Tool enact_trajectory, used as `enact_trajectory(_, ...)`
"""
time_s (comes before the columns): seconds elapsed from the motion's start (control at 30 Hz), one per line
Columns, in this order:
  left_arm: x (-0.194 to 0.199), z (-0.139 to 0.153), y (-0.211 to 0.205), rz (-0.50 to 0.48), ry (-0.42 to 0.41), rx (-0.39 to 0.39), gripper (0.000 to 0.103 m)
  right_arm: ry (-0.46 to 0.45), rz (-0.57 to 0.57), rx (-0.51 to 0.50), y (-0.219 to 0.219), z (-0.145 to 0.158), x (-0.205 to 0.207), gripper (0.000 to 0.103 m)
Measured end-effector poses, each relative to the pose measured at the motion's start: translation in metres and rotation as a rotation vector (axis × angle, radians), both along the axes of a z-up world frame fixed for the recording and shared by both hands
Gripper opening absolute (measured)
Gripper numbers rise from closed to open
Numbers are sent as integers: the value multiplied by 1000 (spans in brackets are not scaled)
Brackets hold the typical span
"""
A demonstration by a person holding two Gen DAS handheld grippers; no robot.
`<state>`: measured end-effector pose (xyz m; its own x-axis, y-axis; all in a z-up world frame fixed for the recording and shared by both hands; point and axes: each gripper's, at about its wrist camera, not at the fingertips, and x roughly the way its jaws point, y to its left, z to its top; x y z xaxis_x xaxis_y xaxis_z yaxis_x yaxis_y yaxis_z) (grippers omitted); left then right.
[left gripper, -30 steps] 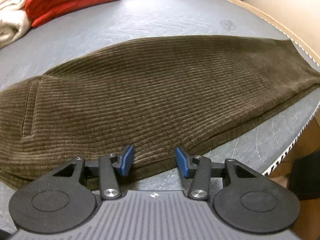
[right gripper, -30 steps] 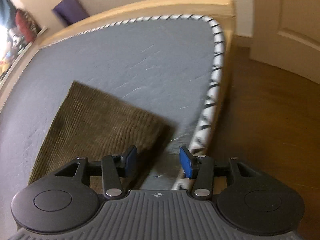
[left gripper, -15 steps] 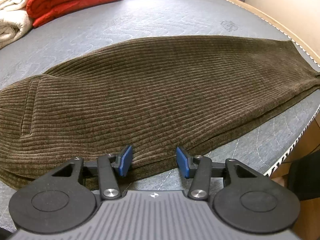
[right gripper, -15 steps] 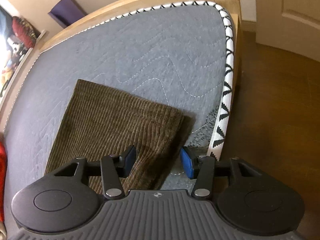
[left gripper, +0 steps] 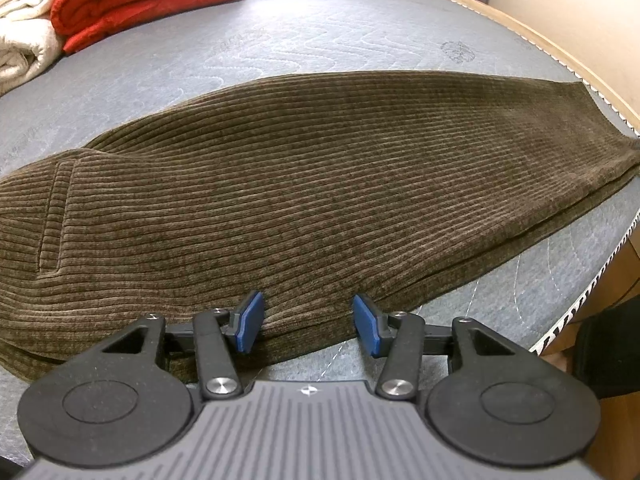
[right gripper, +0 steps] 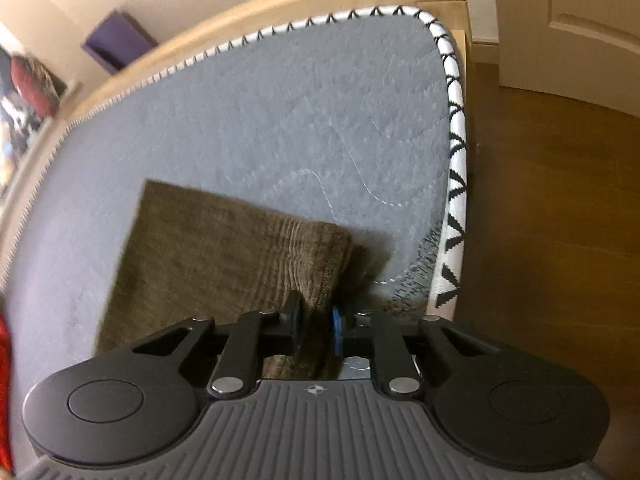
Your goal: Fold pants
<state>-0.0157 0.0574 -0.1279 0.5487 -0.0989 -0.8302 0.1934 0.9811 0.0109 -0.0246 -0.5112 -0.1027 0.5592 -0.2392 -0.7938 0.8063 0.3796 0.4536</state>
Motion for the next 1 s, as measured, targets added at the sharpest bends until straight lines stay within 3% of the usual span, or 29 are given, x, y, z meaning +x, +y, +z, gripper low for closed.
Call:
enact_trajectory(0.1, 1, 1, 2, 5, 7, -11, 55, -49, 25, -87, 17, 26, 5, 13)
enact_trajectory(0.17, 2, 3, 6, 14, 9, -31, 56, -78, 93, -218, 42, 55, 14, 13)
enact_trajectory(0.3, 4, 11, 21, 69, -10, -115, 56, -207, 410, -620, 159, 130, 35, 13)
enact_trajectory(0.43, 1, 24, 43, 136, -62, -174, 56, -365, 804, -830, 307, 159, 25, 13)
enact_trajectory(0.5, -2, 30, 55, 162, -74, -204, 56, -375, 1065, -851, 381, 147, 17, 13)
enact_trajectory(0.57, -4, 33, 66, 180, -72, -222, 56, -310, 1295, -806, 441, 116, 9, 16)
enact_trajectory(0.67, -7, 33, 80, 201, -48, -236, 58, -92, 1569, -703, 505, 50, -2, 17)
enact_trajectory(0.73, -8, 31, 88, 216, -27, -244, 60, 35, 1738, -719, 537, 17, -16, 23)
enact_trajectory(0.8, -10, 29, 93, 224, -14, -251, 60, -1, 1794, -831, 550, 16, -33, 44)
enact_trajectory(0.9, -12, 33, 100, 230, -25, -260, 60, -90, 1819, -729, 543, 36, -40, 43)
enact_trajectory(1.0, -13, 35, 109, 254, -32, -279, 61, -143, 1747, -726, 530, 51, -39, 46)
